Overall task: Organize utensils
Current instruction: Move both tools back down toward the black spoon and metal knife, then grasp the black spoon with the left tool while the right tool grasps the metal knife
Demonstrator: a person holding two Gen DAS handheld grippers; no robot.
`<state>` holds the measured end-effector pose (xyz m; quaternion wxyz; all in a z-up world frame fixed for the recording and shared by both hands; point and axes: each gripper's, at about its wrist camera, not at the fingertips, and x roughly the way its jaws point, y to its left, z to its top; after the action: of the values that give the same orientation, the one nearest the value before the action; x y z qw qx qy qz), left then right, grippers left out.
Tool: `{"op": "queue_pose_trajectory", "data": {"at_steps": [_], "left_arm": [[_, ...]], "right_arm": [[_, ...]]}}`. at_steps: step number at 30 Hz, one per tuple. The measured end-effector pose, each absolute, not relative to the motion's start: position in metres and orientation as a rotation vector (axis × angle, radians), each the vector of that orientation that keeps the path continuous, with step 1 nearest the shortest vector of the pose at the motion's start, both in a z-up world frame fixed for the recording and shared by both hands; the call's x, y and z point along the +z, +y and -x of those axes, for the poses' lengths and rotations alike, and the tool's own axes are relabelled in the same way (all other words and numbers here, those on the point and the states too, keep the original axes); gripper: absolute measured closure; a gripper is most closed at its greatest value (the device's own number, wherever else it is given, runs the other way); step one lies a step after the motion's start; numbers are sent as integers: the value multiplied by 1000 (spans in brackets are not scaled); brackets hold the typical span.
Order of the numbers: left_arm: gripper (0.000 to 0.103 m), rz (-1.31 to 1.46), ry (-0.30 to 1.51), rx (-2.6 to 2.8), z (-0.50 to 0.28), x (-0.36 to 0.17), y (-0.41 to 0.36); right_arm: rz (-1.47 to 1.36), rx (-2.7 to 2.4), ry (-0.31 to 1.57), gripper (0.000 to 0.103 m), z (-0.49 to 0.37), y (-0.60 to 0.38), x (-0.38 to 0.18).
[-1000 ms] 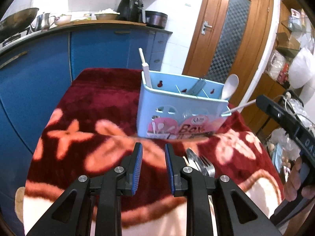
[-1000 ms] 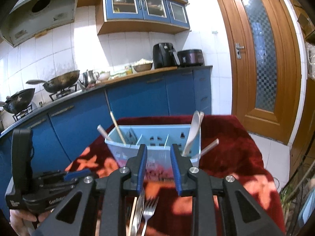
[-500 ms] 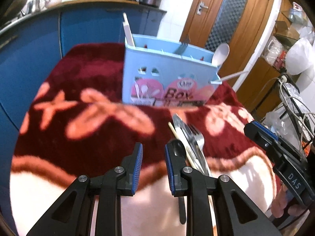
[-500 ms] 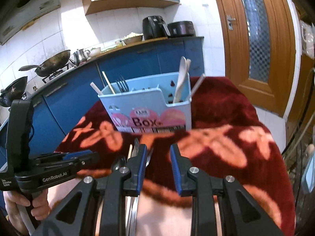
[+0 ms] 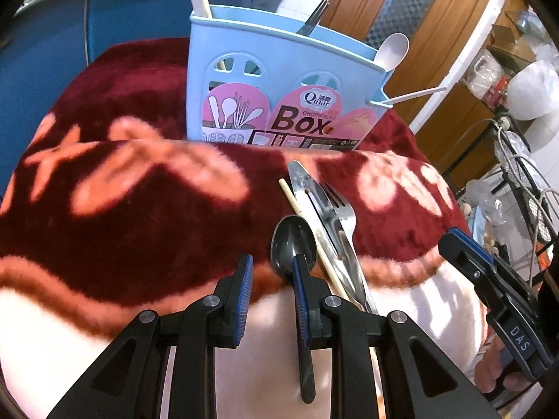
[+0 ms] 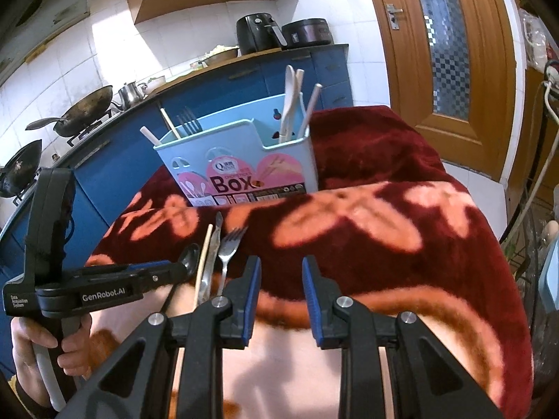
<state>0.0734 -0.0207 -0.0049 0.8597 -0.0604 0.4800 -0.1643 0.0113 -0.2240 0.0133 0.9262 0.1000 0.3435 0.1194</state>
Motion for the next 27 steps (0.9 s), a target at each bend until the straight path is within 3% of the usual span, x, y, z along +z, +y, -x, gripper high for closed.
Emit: {"op": "queue_pose_trajectory", "data": {"at_steps": [8,12,15,27], "left_arm": [[80,111,1013,-365,-80,-5,-27],[96,134,1023,-387,-82,-8,-29],[101,163,1008,-388,-82,-8,-26],[102,199,834,-239,-69,14,4]], "right_arm": [[-234,244,726,76,-14,-233,5],[-244,249,736,76,-15,-236,1],[-246,254,746,76,-17,-236,1],[-204,342,811,76,-28,-213,9]]}}
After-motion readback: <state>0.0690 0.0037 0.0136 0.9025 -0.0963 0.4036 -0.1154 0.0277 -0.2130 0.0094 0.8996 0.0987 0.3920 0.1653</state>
